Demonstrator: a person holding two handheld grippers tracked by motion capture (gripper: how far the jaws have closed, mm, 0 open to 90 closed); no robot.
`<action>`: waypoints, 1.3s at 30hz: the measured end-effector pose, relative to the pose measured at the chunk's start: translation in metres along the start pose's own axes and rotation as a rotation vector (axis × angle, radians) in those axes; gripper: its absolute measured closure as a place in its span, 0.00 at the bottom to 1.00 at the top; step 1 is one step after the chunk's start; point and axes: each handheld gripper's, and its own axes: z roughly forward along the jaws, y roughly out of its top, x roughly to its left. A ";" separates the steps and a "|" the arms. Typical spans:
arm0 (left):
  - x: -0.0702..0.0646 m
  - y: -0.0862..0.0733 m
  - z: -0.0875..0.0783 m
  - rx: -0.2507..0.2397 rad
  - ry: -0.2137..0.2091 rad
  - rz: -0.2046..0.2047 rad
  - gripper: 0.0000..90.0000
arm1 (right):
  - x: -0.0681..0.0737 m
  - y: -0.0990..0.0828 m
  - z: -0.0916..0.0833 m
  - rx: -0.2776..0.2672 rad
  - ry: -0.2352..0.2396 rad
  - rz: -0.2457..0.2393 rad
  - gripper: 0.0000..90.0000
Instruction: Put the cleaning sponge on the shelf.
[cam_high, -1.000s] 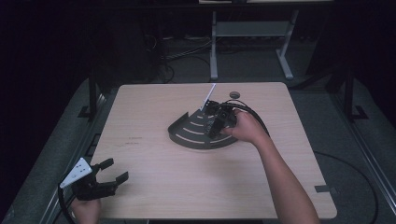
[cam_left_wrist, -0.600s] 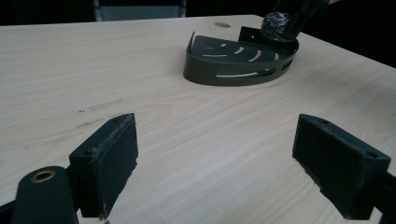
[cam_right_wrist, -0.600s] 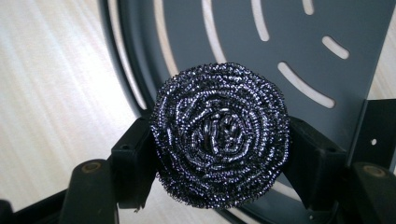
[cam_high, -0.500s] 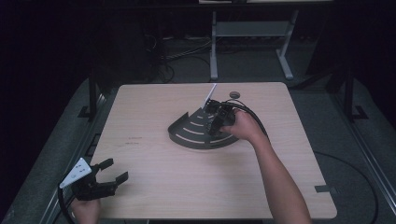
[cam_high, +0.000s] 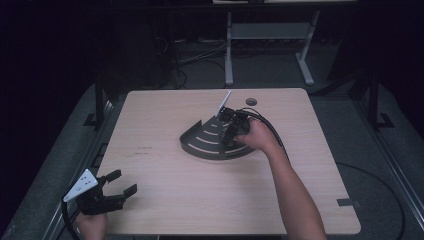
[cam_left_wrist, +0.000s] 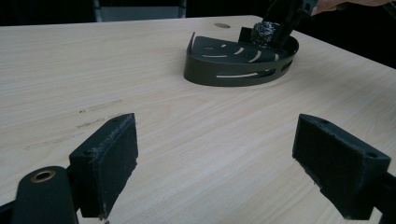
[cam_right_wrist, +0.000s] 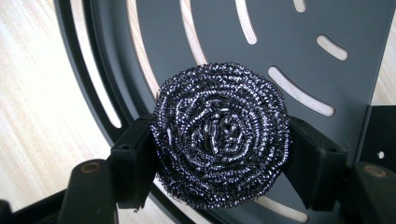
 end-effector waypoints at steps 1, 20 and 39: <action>0.000 0.000 0.000 0.000 0.000 0.000 0.15 | -0.001 -0.001 0.001 -0.009 0.004 0.010 0.35; -0.002 0.000 0.001 0.005 -0.003 0.004 0.15 | -0.010 -0.004 0.012 -0.006 0.004 0.055 0.35; -0.001 0.000 0.000 0.005 -0.002 0.004 0.15 | -0.013 -0.004 0.026 -0.010 0.018 0.072 0.35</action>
